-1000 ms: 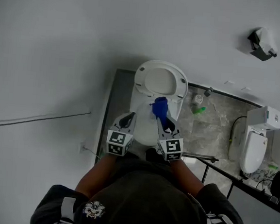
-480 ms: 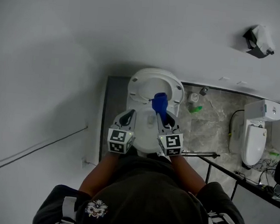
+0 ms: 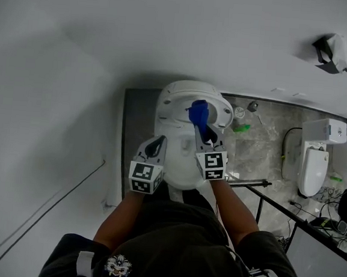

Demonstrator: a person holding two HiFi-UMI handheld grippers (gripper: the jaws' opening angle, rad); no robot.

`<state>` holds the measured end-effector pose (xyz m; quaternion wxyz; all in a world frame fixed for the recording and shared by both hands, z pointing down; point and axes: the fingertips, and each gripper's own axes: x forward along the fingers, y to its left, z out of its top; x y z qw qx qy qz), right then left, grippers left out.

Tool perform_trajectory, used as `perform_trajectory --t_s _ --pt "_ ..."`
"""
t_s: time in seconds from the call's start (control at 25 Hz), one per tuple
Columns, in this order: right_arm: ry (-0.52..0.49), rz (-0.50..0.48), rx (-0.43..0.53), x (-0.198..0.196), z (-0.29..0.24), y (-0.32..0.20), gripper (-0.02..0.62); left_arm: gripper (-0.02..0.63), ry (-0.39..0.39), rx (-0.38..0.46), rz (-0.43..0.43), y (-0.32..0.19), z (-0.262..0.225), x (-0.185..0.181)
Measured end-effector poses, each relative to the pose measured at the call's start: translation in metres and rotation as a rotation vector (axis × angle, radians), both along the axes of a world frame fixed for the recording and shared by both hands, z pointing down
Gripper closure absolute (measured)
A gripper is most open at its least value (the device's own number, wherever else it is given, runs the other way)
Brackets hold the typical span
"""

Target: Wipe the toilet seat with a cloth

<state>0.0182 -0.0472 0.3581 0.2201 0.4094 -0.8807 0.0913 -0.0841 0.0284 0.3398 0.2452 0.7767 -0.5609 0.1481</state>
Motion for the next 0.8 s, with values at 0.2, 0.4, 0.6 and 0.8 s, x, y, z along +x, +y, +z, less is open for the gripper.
perform_trajectory --t_s 0.2,0.4,0.6,0.8 --pt "-0.014 0.075 -0.079 -0.014 0.017 -0.02 0.523 0.598 0.033 -0.001 0.01 0.001 0.01 0.001" --pt "-0.036 0.136 -0.115 -0.019 0.026 -0.045 0.523 0.598 0.026 -0.025 0.01 0.002 0.026 -0.005" --pt "-0.034 0.196 -0.122 -0.01 0.03 -0.069 0.523 0.598 0.016 -0.039 0.024 0.001 0.033 -0.007" --pt "-0.056 0.233 -0.124 0.0 0.029 -0.082 0.523 0.598 0.006 -0.053 0.045 0.005 0.042 -0.002"
